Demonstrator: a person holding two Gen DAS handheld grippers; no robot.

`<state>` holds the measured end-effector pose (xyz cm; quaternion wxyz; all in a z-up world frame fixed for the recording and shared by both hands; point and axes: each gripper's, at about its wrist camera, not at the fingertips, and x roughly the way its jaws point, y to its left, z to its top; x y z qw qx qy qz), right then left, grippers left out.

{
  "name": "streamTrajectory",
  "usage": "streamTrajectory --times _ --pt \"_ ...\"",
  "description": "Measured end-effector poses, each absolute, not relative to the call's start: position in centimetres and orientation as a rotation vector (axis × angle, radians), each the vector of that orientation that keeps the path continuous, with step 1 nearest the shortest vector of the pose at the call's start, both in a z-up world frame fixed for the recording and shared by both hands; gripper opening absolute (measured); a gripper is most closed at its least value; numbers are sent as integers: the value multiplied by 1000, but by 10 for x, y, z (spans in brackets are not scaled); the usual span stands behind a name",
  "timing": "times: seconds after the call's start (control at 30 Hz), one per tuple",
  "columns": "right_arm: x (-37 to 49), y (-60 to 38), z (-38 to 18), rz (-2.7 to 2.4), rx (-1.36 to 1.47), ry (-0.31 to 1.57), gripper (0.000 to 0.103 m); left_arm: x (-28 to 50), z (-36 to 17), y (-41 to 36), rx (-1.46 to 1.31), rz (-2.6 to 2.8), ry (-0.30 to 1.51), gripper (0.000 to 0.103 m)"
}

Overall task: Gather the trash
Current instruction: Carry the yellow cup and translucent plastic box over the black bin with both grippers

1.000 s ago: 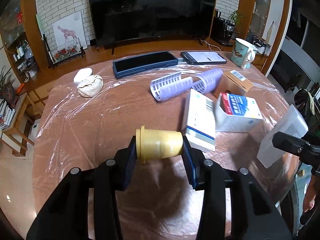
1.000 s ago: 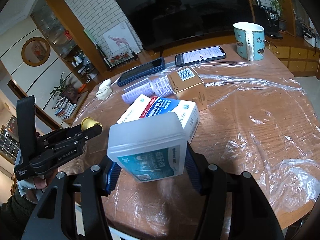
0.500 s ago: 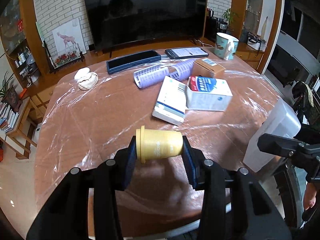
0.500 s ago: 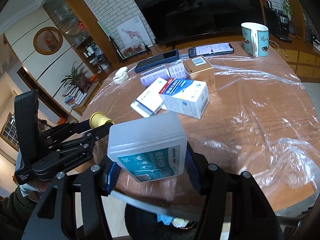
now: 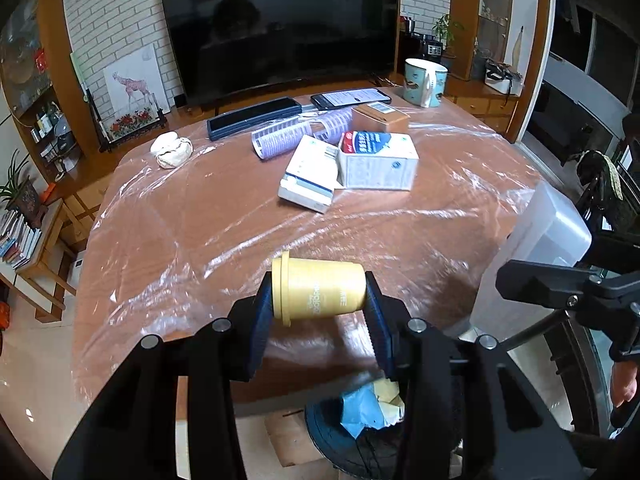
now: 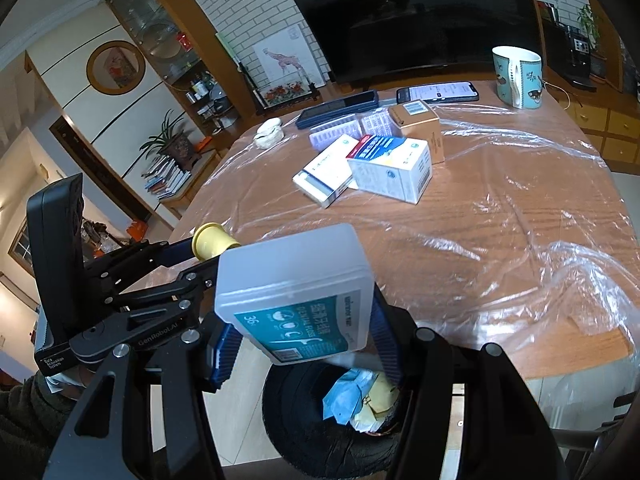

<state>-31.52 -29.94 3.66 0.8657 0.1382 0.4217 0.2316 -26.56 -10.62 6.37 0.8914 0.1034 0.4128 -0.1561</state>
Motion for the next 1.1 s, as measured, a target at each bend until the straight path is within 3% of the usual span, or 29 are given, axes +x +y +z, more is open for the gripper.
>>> streamTrajectory --times 1.1 --pt "-370 -289 -17 521 198 1047 57 -344 10 -126 308 -387 985 44"
